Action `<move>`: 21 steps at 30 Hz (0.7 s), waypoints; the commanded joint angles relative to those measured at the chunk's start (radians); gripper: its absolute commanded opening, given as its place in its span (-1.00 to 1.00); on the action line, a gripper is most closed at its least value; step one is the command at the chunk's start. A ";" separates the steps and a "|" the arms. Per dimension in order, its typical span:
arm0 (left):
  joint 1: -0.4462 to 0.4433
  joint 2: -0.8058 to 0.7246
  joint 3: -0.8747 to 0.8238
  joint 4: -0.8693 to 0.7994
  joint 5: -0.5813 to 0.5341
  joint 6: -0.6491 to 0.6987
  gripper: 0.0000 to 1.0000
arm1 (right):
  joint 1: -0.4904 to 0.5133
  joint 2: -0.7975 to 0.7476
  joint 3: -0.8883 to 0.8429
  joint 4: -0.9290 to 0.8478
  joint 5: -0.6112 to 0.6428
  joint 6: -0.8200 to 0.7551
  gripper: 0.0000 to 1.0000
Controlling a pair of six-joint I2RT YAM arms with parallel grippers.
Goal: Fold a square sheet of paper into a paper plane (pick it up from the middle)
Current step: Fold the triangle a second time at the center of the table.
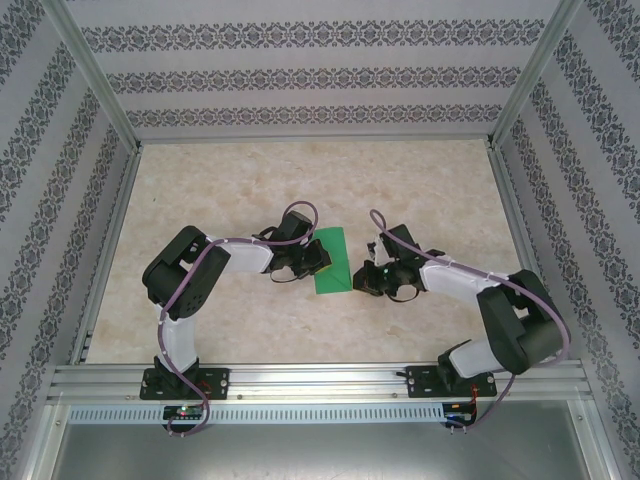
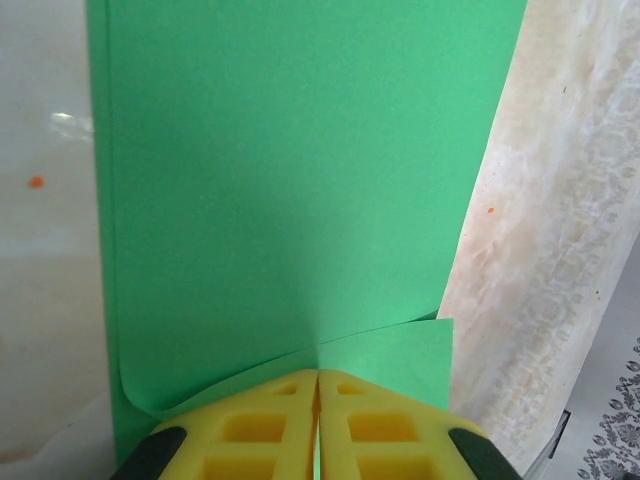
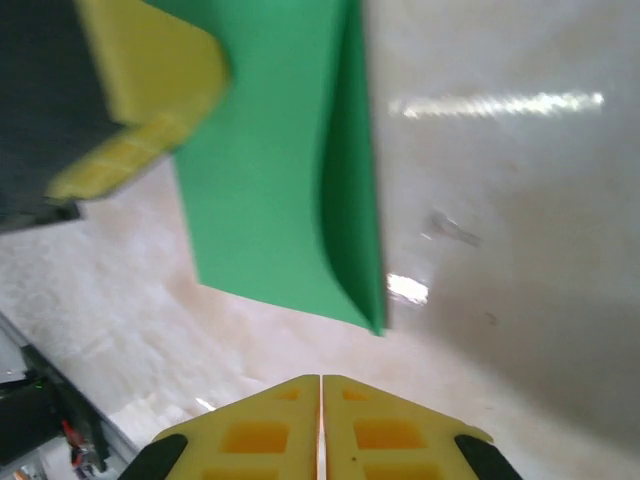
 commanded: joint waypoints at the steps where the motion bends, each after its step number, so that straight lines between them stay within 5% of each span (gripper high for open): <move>1: 0.006 0.054 0.001 -0.086 -0.051 0.024 -0.78 | 0.007 0.003 0.070 0.018 0.015 0.024 -0.79; 12: 0.006 0.048 0.008 -0.094 -0.050 0.030 -0.77 | 0.080 0.242 0.145 0.094 0.017 0.029 -0.77; 21: 0.006 0.043 0.006 -0.099 -0.049 0.038 -0.77 | 0.066 0.242 0.136 0.105 -0.018 0.033 -0.76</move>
